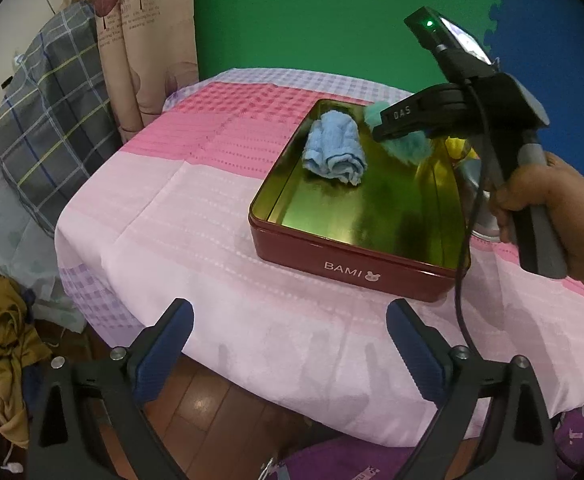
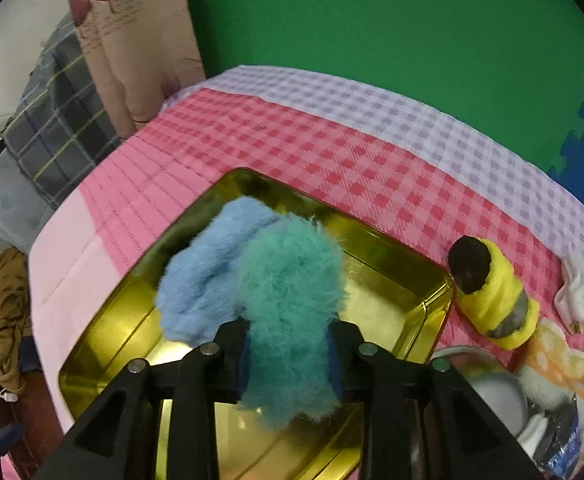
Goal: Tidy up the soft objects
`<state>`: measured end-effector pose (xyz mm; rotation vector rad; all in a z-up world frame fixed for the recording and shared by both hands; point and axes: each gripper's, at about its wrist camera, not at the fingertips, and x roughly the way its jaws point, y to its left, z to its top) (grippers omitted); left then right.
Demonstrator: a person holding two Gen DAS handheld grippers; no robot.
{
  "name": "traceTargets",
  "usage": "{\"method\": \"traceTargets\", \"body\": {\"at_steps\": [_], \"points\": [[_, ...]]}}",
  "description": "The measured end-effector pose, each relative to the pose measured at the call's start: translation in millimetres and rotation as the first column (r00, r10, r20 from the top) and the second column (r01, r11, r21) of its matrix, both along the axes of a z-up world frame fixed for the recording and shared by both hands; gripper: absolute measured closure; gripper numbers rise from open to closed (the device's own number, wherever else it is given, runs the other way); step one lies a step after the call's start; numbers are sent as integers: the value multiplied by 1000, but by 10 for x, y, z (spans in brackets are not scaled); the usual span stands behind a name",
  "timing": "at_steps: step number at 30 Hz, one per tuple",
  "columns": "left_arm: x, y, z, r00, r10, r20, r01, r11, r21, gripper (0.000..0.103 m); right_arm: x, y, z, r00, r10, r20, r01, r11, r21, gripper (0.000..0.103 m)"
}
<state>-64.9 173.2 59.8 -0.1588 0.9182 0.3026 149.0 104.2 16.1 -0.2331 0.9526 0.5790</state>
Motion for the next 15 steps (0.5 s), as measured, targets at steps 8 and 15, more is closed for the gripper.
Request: {"method": "traceTargets", "body": {"at_steps": [8,15], "points": [[48,44,-81,999,8,-43,-9,1000,-26,7,76,-5,-19,999,-29,19,29,1000,5,52],[48,22,-104,998,3,-59,-4,1000,-24,7,-140,-141,298,990,-35,140,19,993,116,44]]}}
